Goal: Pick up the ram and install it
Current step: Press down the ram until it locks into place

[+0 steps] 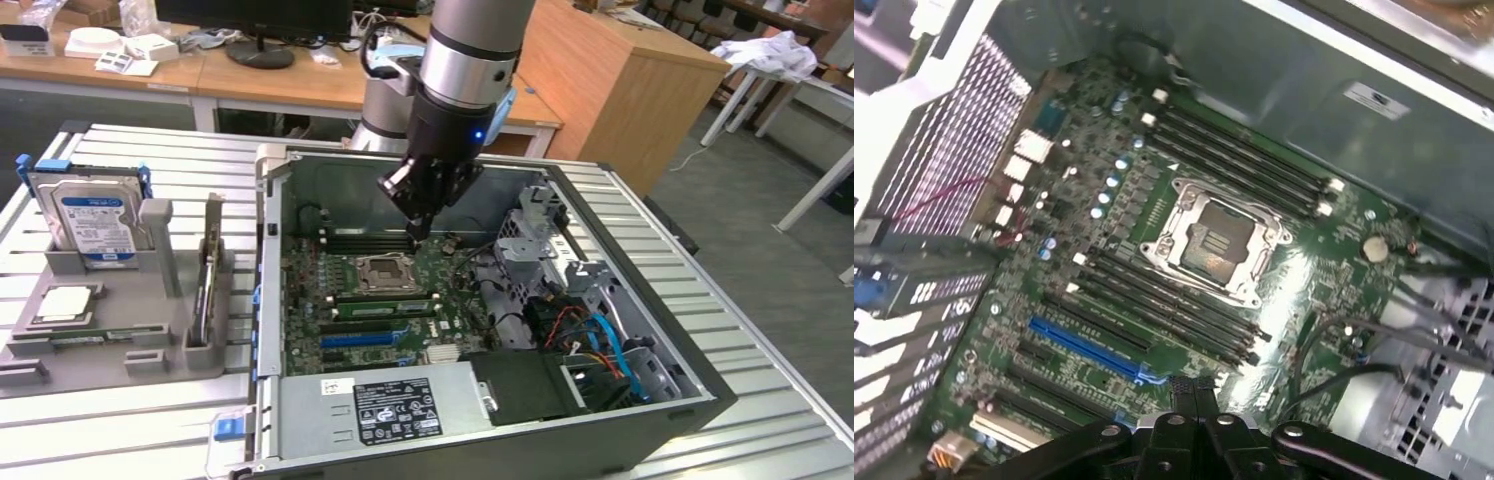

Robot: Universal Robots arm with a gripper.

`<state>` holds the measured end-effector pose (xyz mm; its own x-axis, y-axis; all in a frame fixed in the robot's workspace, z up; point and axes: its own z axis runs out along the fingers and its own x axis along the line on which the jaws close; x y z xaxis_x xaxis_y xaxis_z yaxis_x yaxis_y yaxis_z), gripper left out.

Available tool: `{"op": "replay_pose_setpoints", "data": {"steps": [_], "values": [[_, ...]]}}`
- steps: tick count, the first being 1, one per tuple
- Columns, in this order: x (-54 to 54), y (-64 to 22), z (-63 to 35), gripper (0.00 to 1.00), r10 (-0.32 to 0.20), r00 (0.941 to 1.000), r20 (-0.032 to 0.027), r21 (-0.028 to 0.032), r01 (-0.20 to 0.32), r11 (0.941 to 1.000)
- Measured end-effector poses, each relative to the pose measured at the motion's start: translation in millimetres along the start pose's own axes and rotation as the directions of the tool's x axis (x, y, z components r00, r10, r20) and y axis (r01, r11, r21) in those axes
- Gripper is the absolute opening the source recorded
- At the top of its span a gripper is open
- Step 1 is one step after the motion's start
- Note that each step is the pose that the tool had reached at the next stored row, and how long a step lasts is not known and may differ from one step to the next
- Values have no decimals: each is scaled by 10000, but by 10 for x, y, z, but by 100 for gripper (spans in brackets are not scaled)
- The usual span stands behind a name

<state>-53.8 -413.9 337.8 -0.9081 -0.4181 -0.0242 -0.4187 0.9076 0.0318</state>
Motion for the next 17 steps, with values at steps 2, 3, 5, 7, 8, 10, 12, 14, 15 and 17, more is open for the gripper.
{"op": "replay_pose_setpoints", "data": {"steps": [2, 3, 5, 7, 8, 10, 12, 14, 15, 17], "values": [[0, 0, 0, 11, 349, 9994, 11, 8, -349, 9994], [0, 0, 0, 11, 516, 9987, 16, 12, -516, 9987], [0, 0, 0, 11, 851, 9964, 27, 19, -851, 9964], [0, 0, 0, 11, 1184, 9930, 39, 27, -1184, 9930], [0, 0, 0, 11, 1350, 9908, 44, 30, -1350, 9908], [0, 0, -1, 11, 1693, 9855, 56, 37, -1694, 9855], [0, 0, -1, 11, 2022, 9793, 68, 44, -2022, 9793], [0, 0, 0, 11, 2344, 9721, 81, 48, -2345, 9721], [0, 0, 0, 11, 2498, 9683, 86, 51, -2499, 9683], [0, 0, 0, 11, 2764, 9610, 97, 55, -2765, 9610]]}}
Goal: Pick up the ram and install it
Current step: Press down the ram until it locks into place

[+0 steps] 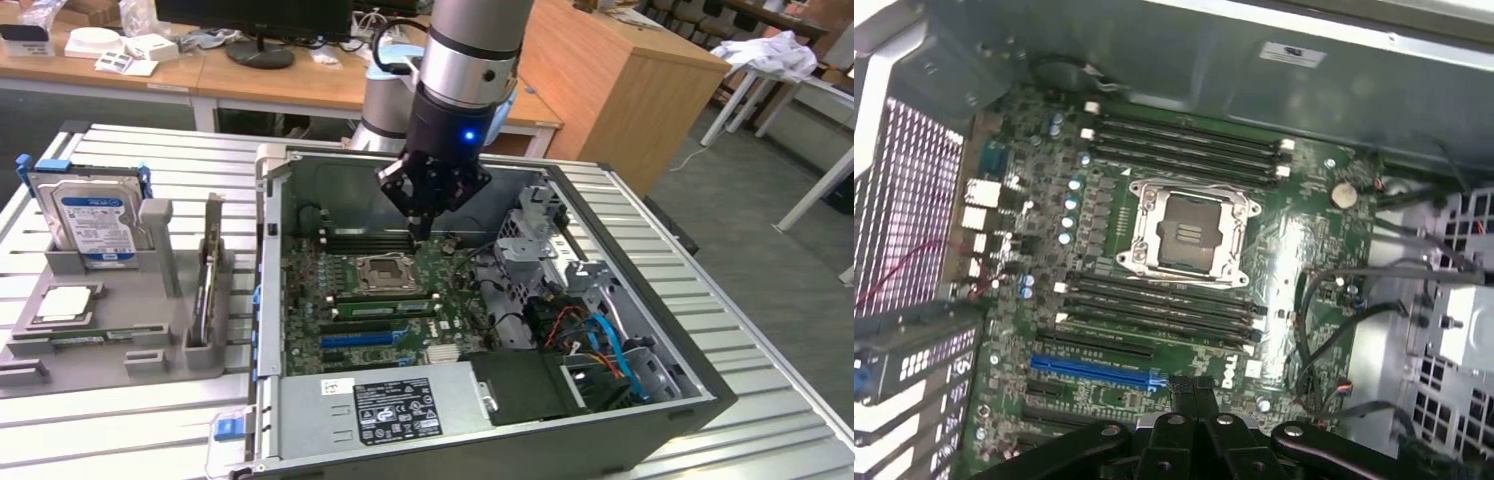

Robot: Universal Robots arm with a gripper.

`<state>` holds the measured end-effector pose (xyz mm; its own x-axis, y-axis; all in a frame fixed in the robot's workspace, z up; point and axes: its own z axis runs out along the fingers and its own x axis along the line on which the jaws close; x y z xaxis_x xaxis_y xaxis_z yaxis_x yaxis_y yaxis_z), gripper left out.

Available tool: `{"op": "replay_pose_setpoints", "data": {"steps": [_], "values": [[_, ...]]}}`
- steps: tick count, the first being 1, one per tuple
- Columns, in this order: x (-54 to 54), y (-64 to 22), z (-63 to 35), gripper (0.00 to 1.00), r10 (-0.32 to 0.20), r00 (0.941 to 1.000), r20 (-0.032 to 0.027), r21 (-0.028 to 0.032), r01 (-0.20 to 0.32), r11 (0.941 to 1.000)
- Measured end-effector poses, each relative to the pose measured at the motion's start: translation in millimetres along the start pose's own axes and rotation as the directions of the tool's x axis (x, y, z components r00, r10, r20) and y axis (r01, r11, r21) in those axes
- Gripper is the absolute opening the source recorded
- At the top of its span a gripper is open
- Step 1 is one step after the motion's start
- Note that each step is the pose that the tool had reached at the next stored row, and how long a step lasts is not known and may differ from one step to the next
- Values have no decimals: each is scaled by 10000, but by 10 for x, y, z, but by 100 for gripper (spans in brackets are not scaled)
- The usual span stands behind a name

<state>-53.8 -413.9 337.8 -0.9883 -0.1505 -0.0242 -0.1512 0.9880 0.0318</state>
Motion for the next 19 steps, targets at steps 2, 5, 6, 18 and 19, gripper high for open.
{"op": "replay_pose_setpoints", "data": {"steps": [2, 5, 6, 18, 19], "values": [[0, 0, 0, 11, 197, 9998, 7, 4, -197, 9998], [0, 0, 0, 11, 224, 9997, 7, 5, -224, 9997], [0, 0, 0, 11, 223, 9998, 7, 5, -223, 9998], [10, 2, 0, 11, 590, 9983, 16, 14, -590, 9983], [11, 2, 0, 11, 625, 9980, 12, 14, -625, 9980]]}}
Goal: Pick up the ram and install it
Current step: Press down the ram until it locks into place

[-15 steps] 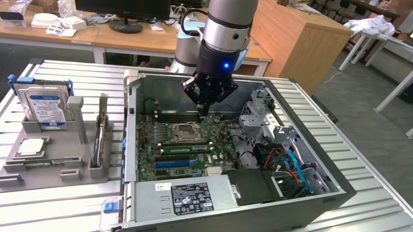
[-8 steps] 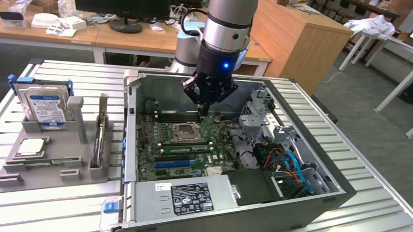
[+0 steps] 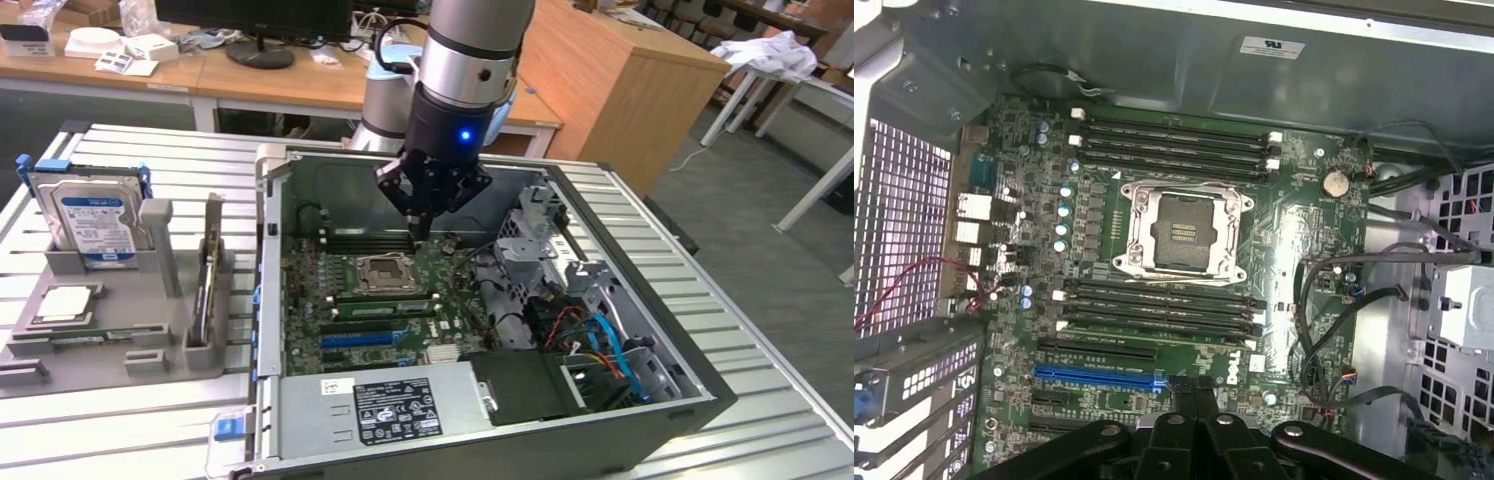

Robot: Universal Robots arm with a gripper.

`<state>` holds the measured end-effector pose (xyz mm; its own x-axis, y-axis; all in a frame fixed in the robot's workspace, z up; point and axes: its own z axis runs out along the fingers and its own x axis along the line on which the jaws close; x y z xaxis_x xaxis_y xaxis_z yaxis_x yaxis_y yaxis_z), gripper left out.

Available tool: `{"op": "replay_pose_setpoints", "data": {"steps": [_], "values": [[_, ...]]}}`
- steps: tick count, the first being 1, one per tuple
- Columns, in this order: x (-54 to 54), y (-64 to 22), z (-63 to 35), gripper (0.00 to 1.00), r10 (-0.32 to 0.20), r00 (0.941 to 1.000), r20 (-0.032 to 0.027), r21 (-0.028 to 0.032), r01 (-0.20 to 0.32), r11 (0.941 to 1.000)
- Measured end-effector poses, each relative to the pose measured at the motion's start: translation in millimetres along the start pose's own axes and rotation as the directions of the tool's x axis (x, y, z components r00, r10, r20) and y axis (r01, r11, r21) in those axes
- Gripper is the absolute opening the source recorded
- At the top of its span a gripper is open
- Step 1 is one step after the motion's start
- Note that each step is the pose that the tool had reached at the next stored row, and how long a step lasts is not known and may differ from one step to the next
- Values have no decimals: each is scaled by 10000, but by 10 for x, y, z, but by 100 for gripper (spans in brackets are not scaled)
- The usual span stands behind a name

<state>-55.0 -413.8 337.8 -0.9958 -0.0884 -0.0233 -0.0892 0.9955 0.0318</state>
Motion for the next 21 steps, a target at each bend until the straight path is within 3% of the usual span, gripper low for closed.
{"op": "replay_pose_setpoints", "data": {"steps": [7, 14, 21], "values": [[1, 0, 0, 11, 88, 10000, -18, -1, -88, 10000], [1, 0, 0, 11, 684, 9977, -38, -13, -684, 9977], [0, 1, 1, 11, 735, 9972, -101, -37, -736, 9973]]}}
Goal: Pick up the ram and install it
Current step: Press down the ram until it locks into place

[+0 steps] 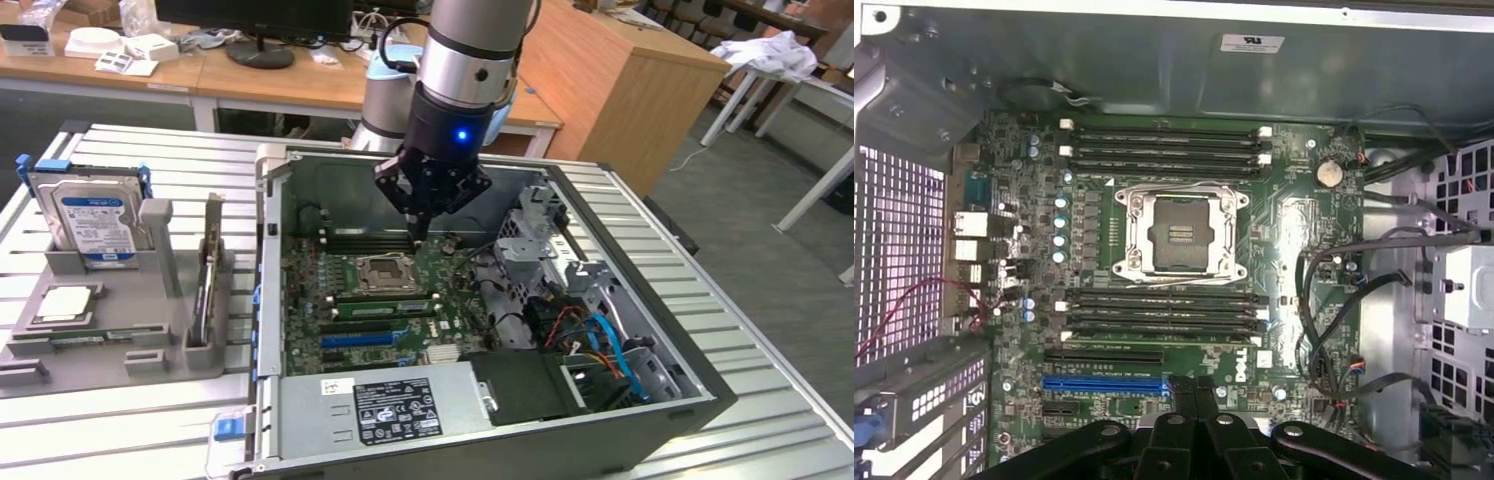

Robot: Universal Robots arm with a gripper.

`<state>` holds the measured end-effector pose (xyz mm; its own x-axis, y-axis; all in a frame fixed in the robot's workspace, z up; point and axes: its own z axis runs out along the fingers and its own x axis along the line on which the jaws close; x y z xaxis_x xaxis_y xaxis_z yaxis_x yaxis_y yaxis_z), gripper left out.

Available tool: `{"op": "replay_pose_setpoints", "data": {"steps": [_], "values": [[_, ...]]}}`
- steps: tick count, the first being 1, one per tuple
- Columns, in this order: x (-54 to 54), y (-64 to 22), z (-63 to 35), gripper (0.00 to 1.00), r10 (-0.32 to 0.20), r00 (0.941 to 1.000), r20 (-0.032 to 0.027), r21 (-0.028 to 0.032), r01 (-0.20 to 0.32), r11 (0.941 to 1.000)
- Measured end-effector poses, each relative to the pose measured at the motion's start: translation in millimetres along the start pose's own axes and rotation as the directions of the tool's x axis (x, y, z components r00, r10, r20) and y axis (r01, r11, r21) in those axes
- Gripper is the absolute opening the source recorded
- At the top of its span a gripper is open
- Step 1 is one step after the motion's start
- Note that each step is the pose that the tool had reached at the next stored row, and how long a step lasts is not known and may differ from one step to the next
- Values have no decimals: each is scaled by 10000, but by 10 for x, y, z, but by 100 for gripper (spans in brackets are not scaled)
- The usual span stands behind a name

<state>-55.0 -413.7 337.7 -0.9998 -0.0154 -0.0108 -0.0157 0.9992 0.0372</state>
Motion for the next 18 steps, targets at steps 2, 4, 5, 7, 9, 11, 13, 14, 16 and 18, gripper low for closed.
{"op": "replay_pose_setpoints", "data": {"steps": [2, 4, 5, 7, 9, 11, 13, 14, 16, 18], "values": [[1, 0, 0, 11, 3, 10000, -27, -7, -3, 10000], [1, 0, -1, 11, 3, 10000, -30, -7, -3, 10000], [1, 0, -1, 11, 2, 10000, -31, -6, -2, 10000], [0, 0, -2, 11, 3, 10000, -31, -8, -3, 10000], [1, -1, -8, 11, 4, 10000, -31, -8, -4, 10000], [0, 0, -15, 11, 4, 10000, -31, -11, -4, 10000], [0, 0, -17, 11, 4, 10000, -30, -12, -4, 10000], [0, 0, -17, 11, 4, 10000, -29, -13, -4, 10000], [0, 0, -18, 11, 5, 10000, -31, -10, -5, 10000], [0, 0, -18, 11, 4, 10000, -31, -10, -4, 10000]]}}
